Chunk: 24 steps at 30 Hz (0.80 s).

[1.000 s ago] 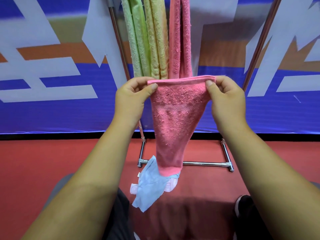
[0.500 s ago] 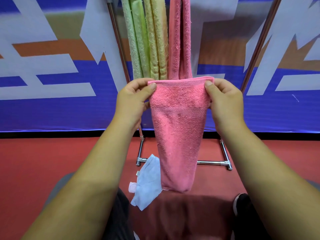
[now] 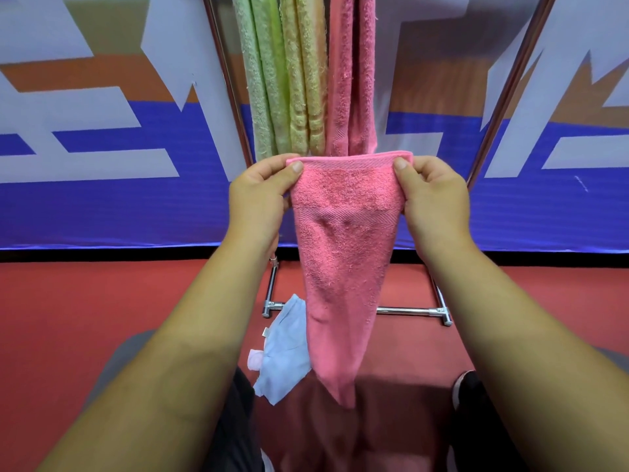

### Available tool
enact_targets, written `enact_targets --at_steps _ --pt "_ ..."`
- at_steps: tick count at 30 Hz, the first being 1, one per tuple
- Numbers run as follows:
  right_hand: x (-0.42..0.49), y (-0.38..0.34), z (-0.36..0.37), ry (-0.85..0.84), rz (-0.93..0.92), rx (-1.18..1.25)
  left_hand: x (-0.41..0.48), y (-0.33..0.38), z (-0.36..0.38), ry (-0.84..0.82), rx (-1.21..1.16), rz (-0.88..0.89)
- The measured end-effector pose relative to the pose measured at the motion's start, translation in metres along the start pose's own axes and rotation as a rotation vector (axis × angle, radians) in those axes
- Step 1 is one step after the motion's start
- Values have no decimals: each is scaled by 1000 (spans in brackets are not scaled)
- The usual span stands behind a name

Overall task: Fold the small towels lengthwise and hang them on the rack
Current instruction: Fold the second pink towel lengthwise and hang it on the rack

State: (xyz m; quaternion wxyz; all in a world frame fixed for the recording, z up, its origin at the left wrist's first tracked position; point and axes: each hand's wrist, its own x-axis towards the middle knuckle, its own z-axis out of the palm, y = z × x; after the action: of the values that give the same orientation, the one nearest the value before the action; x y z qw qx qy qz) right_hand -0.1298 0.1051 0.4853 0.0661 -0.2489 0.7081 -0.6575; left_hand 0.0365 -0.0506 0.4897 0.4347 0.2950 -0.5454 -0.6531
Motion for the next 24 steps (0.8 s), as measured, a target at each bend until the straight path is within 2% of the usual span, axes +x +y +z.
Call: enact_targets --at_steps 11,21,24 --pt "1 5 2 -11 -33 -85 3 -5 0 49 36 20" --pt "-22 -12 14 96 -36 -22 -21 -1 26 88 39 24" --pt "-32 -19 21 76 -67 -11 -30 -1 36 58 17 18"
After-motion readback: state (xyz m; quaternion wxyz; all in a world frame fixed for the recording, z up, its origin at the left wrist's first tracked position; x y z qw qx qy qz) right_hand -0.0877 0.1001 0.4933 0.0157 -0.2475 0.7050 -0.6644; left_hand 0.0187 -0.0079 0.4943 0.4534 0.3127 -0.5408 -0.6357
